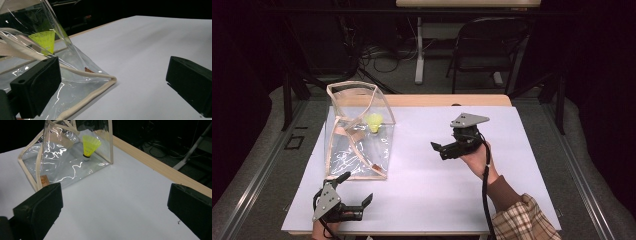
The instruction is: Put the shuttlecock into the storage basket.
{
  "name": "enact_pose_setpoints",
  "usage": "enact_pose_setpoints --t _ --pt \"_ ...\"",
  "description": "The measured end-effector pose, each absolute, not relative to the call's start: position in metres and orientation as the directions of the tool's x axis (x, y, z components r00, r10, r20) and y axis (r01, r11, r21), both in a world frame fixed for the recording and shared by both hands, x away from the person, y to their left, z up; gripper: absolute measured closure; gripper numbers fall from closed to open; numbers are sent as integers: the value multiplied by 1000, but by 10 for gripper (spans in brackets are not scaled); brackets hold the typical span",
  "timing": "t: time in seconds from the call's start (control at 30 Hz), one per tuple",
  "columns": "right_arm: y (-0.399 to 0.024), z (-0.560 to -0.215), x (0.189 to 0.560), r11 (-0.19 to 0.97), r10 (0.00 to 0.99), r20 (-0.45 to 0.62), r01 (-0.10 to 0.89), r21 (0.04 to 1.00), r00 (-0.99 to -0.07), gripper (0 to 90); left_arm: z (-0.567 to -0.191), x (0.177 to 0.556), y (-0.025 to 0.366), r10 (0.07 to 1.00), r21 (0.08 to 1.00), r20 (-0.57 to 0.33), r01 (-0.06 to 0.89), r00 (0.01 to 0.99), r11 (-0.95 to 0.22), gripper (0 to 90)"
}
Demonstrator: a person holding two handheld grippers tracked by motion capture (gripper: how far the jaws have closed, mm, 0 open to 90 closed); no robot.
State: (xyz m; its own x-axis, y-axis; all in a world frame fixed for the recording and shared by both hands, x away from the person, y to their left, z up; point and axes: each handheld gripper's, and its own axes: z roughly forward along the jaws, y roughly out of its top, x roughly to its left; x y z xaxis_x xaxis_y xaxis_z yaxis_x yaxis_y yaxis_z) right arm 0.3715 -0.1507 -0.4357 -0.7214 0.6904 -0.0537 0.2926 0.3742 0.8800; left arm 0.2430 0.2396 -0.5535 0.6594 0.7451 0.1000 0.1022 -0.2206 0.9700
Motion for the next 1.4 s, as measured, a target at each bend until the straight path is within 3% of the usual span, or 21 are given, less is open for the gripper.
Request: enact_pose_setpoints --t 0.6,1.4 --pt "-207 -466 314 353 750 -89 282 892 -655 0 -554 244 239 744 967 103 108 660 -230 0" --pt "-244 -512 271 332 783 -122 244 911 -610 0 -555 244 238 745 965 99 119 660 -233 0"
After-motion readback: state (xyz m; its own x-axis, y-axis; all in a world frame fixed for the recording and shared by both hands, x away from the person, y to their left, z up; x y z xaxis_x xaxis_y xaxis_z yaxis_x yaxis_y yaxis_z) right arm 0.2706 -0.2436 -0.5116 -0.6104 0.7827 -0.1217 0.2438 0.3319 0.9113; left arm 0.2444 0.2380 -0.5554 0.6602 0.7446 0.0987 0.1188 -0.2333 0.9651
